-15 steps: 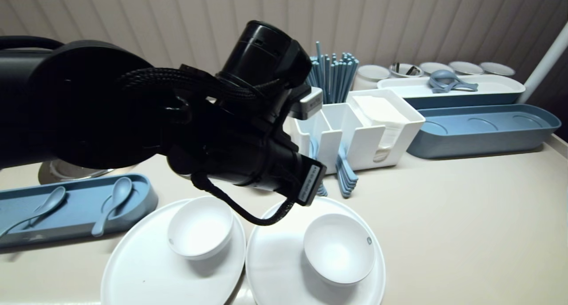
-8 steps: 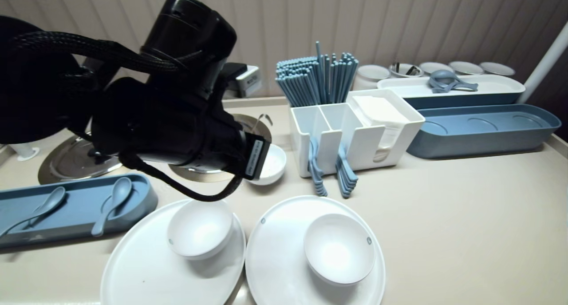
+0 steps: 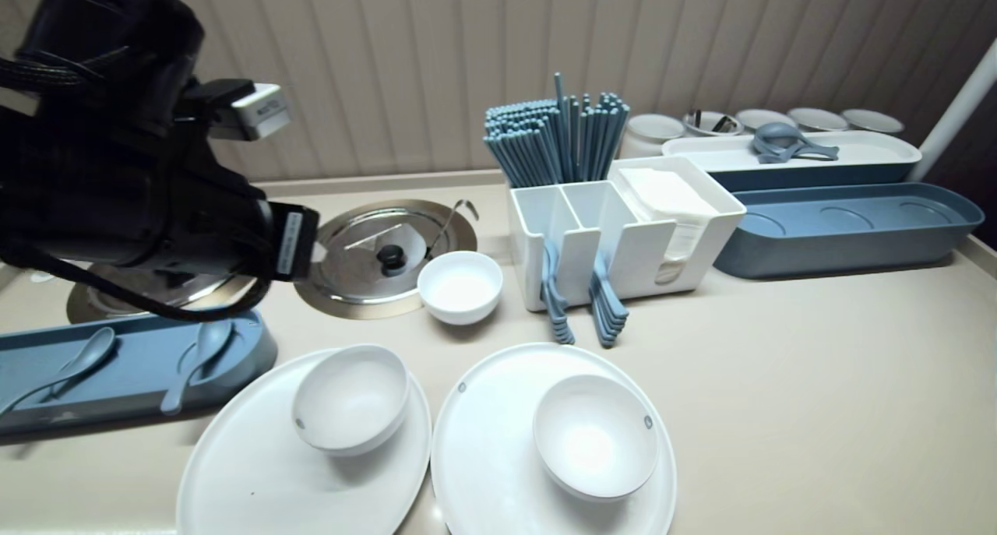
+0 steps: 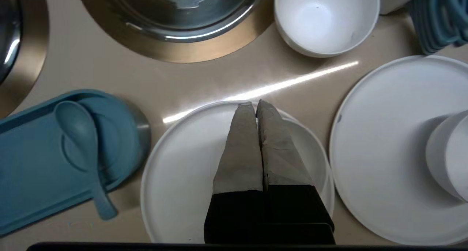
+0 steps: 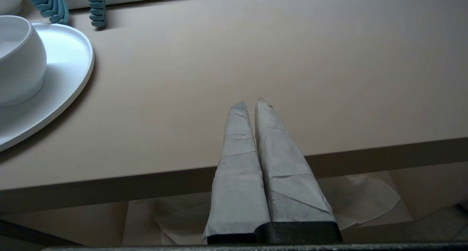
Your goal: Pick the spoon and place it in the bowl
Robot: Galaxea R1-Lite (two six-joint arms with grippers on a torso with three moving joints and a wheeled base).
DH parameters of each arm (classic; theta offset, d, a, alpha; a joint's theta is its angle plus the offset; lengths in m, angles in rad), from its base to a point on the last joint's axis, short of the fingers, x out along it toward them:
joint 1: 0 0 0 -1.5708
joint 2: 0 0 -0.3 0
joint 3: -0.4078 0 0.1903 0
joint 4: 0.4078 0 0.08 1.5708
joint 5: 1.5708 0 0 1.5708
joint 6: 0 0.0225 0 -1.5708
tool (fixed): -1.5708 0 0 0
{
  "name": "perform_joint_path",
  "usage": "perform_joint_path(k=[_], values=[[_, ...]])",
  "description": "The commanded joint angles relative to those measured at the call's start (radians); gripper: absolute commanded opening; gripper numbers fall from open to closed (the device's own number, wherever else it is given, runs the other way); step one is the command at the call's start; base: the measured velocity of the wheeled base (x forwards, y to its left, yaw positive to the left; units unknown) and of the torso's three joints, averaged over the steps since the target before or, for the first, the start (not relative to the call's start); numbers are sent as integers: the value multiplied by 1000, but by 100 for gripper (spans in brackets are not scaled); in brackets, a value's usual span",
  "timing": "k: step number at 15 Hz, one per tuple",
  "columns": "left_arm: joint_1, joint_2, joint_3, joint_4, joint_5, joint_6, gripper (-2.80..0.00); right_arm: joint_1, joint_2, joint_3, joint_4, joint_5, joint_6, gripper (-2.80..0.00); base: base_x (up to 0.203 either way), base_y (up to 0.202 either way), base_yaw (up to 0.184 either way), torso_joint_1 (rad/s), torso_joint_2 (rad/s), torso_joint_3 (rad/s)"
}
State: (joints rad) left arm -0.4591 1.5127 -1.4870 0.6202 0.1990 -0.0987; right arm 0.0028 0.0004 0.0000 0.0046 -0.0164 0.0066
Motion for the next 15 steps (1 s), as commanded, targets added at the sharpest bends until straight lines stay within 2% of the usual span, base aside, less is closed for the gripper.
perform_joint_path(k=[1,3,5,9,10,11,12,13,15], values=[[129,-68,-4,45,-6,32,-280,0,1,0,0,0,1,-280,0,0,0,0,0,0],[253,-91,-9,101,-17,73,-280,0,1,0,0,0,1,-280,0,0,0,0,0,0],[360,-98,21,147,-20,152,-280,0,1,0,0,0,1,-280,0,0,0,0,0,0],[618,-71,48,154,-27,240,-280,0,1,0,0,0,0,-280,0,0,0,0,0,0],[686,-61,52,149,-59,279,-280,0,1,0,-2,0,1,-280,0,0,0,0,0,0],[747,-52,56,145,-149,330,-280,0,1,0,-3,1,1,-280,0,0,0,0,0,0],[788,-36,57,143,-272,385,-280,0,1,0,-3,1,1,-280,0,0,0,0,0,0],[809,0,54,142,-338,419,-280,0,1,0,-3,1,1,-280,0,0,0,0,0,0],[810,82,42,141,-366,432,-280,0,1,0,-3,1,1,-280,0,0,0,0,0,0]])
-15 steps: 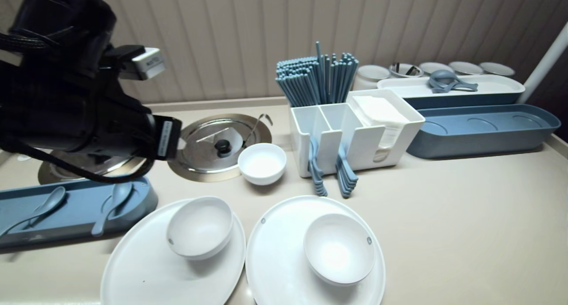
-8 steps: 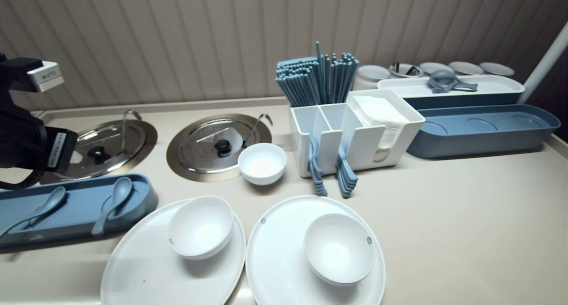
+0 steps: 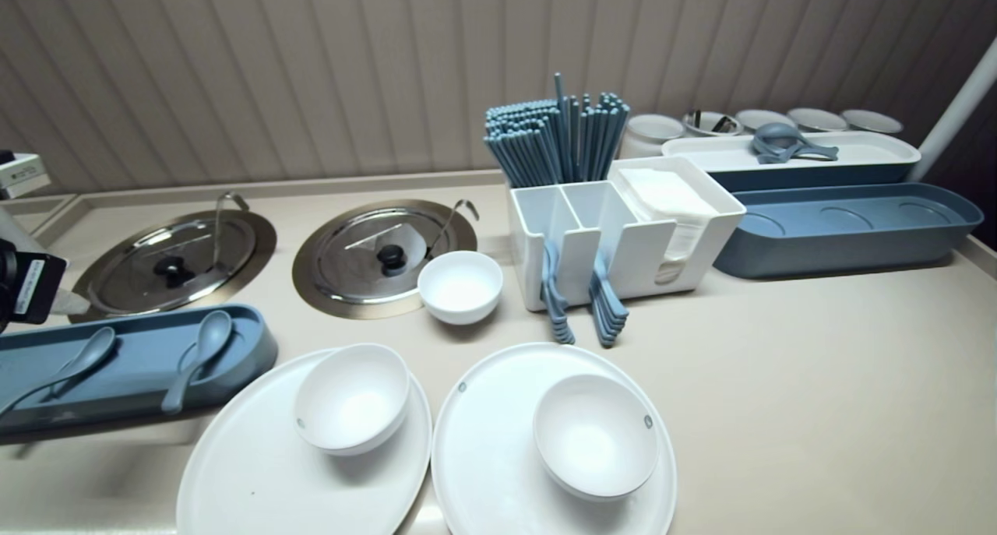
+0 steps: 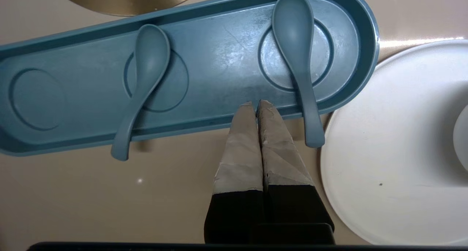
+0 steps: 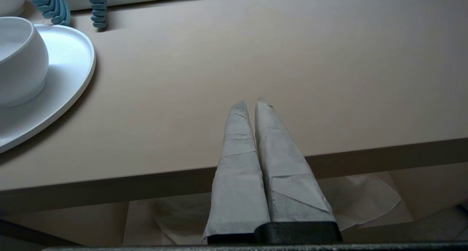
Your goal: Pick the spoon and place it in the bowl
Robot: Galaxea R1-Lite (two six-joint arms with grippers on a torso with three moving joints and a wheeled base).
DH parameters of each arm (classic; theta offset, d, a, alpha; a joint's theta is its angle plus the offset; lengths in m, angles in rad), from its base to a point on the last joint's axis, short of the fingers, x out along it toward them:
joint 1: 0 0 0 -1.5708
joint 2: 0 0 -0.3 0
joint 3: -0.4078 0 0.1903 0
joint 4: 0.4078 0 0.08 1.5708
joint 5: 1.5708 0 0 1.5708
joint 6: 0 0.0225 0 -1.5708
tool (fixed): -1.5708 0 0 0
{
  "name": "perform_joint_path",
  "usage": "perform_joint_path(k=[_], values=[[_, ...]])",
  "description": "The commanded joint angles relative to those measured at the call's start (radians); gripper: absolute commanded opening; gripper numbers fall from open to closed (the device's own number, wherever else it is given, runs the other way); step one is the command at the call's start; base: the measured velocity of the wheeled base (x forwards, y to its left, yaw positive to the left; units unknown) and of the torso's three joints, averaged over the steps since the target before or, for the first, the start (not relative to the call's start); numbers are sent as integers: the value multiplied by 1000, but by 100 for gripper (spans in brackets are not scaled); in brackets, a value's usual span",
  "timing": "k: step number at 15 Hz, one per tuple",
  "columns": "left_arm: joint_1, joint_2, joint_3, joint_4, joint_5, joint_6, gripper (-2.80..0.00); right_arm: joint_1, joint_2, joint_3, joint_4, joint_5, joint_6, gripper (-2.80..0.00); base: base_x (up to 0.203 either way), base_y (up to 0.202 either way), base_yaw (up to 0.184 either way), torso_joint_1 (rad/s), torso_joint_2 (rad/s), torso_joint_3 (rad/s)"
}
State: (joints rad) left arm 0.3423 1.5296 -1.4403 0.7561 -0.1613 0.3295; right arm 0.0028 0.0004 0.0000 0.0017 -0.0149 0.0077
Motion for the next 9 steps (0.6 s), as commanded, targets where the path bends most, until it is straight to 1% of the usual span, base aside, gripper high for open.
perform_joint_path(k=[1,2,3,4,5,7,8,9], values=[[4,97,-18,5,-12,-6,-280,0,1,0,0,0,0,-280,0,0,0,0,0,0],[1,122,-36,5,-18,-27,-280,0,1,0,0,0,0,-280,0,0,0,0,0,0],[-18,143,-47,7,-18,-62,-280,0,1,0,0,0,0,-280,0,0,0,0,0,0],[-53,164,-52,10,-6,-101,-280,0,1,0,0,0,1,-280,0,0,0,0,0,0],[-95,181,-59,18,23,-142,-280,0,1,0,0,-2,1,-280,0,0,0,0,0,0],[-171,201,-59,27,89,-191,-280,0,1,0,0,0,0,-280,0,0,0,0,0,0],[-189,205,-57,34,100,-201,0,0,1,0,0,0,0,-280,0,0,0,0,0,0],[-195,207,-61,57,103,-217,0,0,1,0,0,0,0,-280,0,0,0,0,0,0]])
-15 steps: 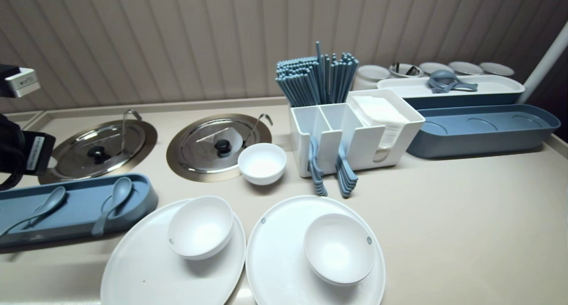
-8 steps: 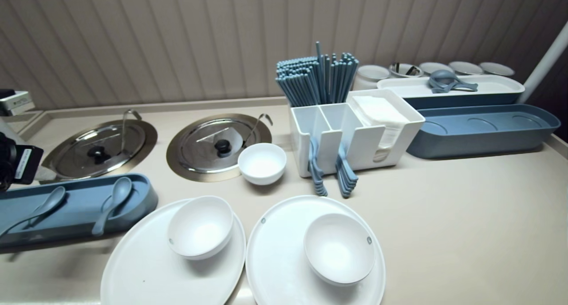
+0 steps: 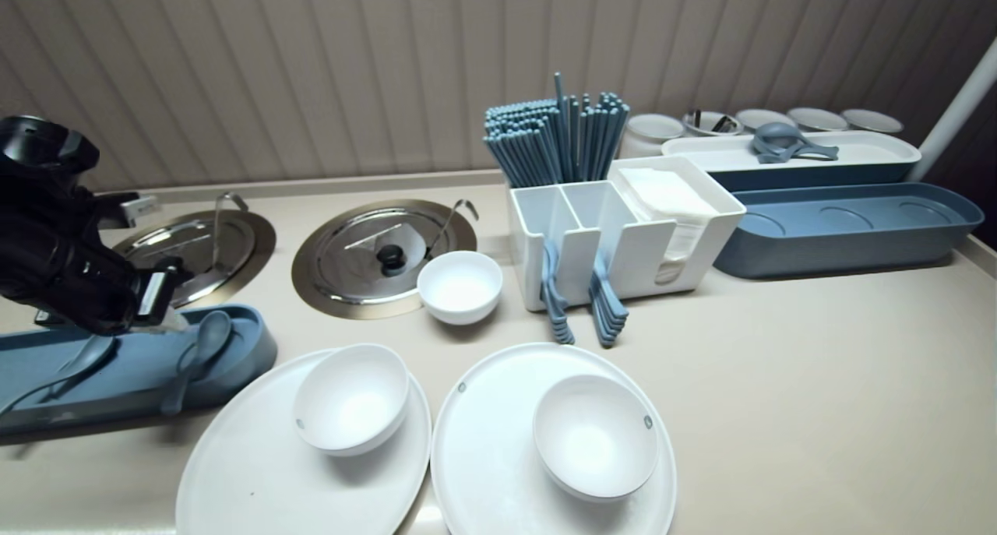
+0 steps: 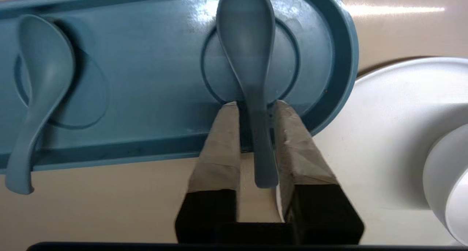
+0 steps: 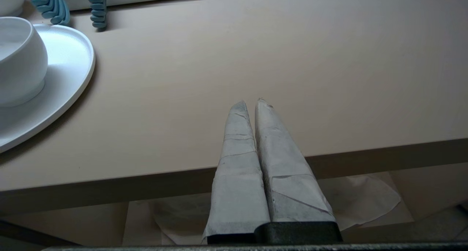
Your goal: Pick the spoon and place it in the bowl
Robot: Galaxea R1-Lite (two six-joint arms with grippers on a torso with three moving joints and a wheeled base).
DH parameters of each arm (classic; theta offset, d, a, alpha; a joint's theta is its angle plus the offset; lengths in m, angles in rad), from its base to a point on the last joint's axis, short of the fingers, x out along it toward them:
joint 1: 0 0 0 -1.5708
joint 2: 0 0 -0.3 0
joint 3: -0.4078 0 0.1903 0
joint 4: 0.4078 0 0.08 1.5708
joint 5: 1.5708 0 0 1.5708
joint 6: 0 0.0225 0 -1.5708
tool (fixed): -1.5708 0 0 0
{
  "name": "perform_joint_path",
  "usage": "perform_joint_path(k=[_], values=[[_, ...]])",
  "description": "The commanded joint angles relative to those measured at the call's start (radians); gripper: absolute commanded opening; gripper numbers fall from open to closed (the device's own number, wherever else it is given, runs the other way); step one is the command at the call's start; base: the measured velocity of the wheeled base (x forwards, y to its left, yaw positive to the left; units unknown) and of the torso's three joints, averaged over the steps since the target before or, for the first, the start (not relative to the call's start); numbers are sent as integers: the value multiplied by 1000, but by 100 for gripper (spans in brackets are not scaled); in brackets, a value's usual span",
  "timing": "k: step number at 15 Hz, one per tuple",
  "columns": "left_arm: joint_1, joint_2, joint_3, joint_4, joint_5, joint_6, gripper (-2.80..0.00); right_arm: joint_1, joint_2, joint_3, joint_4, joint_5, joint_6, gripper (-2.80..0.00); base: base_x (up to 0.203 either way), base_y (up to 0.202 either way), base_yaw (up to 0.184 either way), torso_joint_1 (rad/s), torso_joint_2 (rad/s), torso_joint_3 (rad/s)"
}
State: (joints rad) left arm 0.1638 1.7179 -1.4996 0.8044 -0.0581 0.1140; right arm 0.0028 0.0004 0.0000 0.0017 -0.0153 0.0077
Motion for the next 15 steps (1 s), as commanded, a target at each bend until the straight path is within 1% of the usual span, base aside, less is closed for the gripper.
perform_joint_path(k=[1,3,5,10,12,13,15], values=[[-19,26,-11,42,3,-9,0,0,1,0,0,0,0,-280,0,0,0,0,0,0],[-19,49,-45,88,10,-11,0,0,1,0,0,0,0,-280,0,0,0,0,0,0],[-19,79,-66,120,41,-23,0,0,1,0,0,0,0,-280,0,0,0,0,0,0],[-18,139,-70,119,46,-25,0,0,1,0,0,0,2,-280,0,0,0,0,0,0],[-18,155,-79,120,48,-35,0,0,1,0,0,0,2,-280,0,0,0,0,0,0],[-18,165,-89,122,63,-53,0,0,1,0,0,0,2,-280,0,0,0,0,0,0],[-18,185,-88,128,101,-57,0,0,1,0,0,0,2,-280,0,0,0,0,0,0]])
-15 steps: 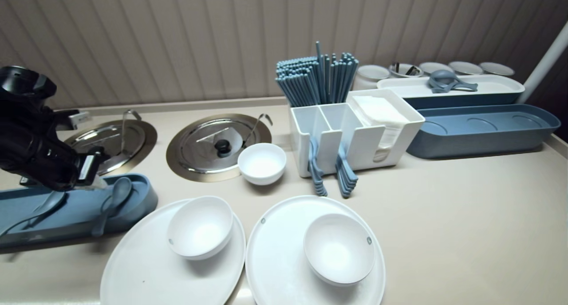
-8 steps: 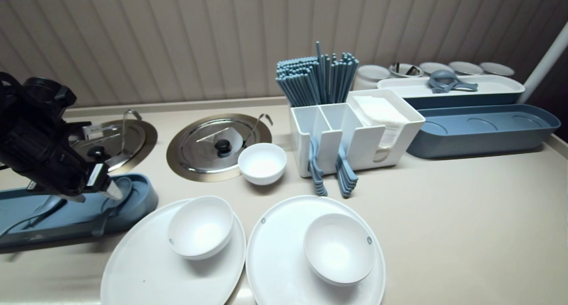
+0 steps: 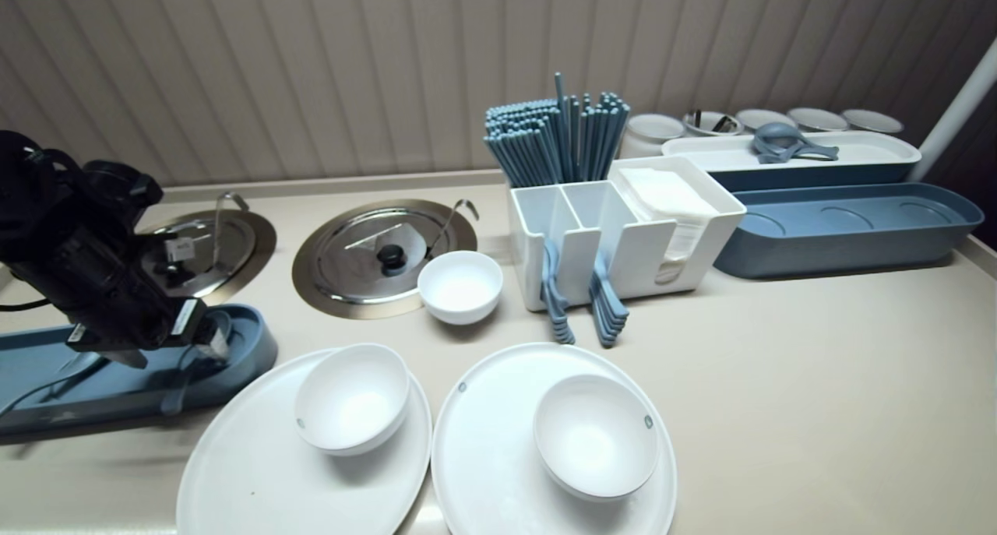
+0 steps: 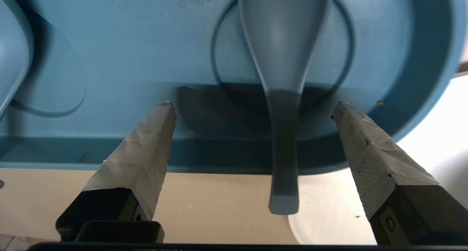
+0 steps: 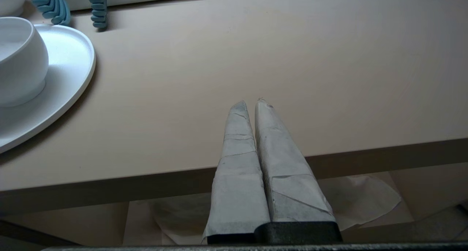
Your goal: Pick the spoon and place it in the bowl
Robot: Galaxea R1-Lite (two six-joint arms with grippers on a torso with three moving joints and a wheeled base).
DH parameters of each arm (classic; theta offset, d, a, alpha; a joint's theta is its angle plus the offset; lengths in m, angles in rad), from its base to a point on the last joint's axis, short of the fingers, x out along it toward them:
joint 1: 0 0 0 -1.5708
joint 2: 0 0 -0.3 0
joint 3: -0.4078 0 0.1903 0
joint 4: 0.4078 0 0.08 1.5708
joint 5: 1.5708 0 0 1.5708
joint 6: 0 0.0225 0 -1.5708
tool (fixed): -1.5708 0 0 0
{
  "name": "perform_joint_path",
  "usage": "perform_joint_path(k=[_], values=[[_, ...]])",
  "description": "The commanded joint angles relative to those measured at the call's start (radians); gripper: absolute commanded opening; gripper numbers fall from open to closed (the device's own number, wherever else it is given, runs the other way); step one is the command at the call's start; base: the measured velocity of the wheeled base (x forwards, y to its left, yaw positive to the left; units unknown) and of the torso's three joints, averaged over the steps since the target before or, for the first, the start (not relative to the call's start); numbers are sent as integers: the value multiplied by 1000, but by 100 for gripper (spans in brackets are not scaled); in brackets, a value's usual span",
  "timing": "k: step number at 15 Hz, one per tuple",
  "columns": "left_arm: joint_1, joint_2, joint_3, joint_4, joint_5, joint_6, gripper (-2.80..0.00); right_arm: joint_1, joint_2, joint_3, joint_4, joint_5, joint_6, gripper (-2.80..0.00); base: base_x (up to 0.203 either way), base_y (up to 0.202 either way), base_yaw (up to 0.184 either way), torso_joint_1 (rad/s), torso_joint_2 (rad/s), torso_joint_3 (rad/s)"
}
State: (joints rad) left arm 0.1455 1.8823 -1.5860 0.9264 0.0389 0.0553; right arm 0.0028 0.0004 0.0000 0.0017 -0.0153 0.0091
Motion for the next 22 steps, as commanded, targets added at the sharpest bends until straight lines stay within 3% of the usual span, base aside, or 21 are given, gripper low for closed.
perform_joint_path(k=[1,6,7,22], values=[[0,28,-2,11,9,1,0,0,1,0,0,0,0,-280,0,0,0,0,0,0],[0,27,0,14,9,4,0,0,1,0,0,0,2,-280,0,0,0,0,0,0],[0,27,1,21,10,6,-280,0,1,0,0,0,2,-280,0,0,0,0,0,0],[0,-44,-20,29,4,-1,-280,0,1,0,0,0,2,-280,0,0,0,0,0,0]])
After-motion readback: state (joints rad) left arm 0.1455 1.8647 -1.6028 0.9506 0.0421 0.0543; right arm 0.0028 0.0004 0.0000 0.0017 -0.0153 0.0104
